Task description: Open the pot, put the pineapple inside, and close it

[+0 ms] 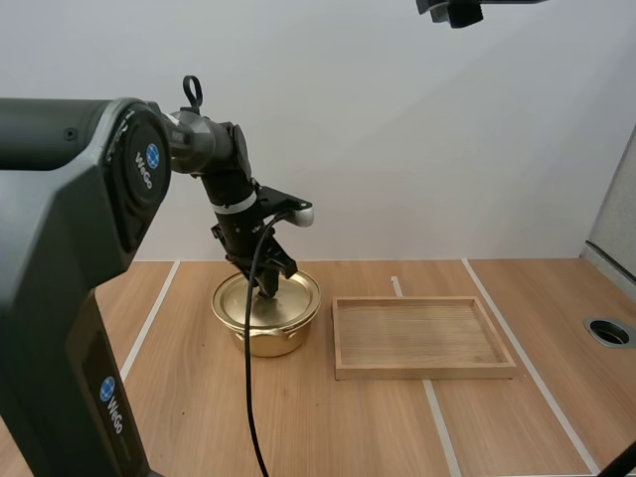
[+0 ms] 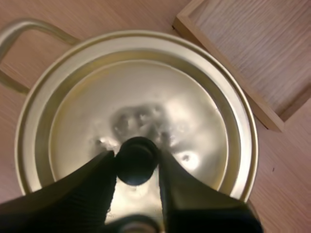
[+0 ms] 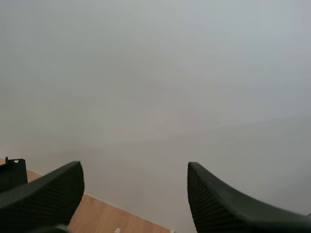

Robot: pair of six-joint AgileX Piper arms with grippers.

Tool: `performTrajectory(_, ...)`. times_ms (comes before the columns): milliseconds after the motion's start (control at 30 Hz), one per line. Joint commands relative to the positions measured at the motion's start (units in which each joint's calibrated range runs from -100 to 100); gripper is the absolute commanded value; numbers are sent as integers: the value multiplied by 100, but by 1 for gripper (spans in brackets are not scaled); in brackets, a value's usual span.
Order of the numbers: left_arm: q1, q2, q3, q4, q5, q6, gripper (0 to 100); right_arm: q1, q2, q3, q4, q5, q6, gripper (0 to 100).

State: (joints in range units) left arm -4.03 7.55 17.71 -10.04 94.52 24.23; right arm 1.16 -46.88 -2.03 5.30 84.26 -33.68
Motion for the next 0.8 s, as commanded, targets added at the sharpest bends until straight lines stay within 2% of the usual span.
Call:
performTrajectory(0,-19,-5,-10,7,369,172,100,-25,-78,-21,-18,31,13,100)
performTrajectory(100,-19,-47,-107,7,548,293,100,-25,-78,-21,-18,50,13,100)
performTrajectory(233,-19,-408,-521,7,463,32,100,-25,-78,-21,-21,43,13,100)
performTrajectory(300,-19,-719,-747,7,-16,-119,100,-25,-78,-21,-60,-16,94,100)
performTrajectory(400,-19,-1397,-1090,-60,-1067,-859,100,-25,-78,30,-83,-321,247,100)
performTrajectory(467,20,-2036,-1054,-420,-1993,-977,100,-25,-78,240,-83,-516,265,100)
performTrajectory(633,344,-3860,-393,-1938,-3962,-679,100,-25,-78,1219,-96,-727,283,100)
performTrajectory(667,419,-4282,-154,-2118,-4371,-654,100,-25,-78,1492,-96,-922,363,100)
performTrajectory(767,602,-5506,568,-2089,-5409,-654,100,-25,-165,2333,-85,-2131,701,100)
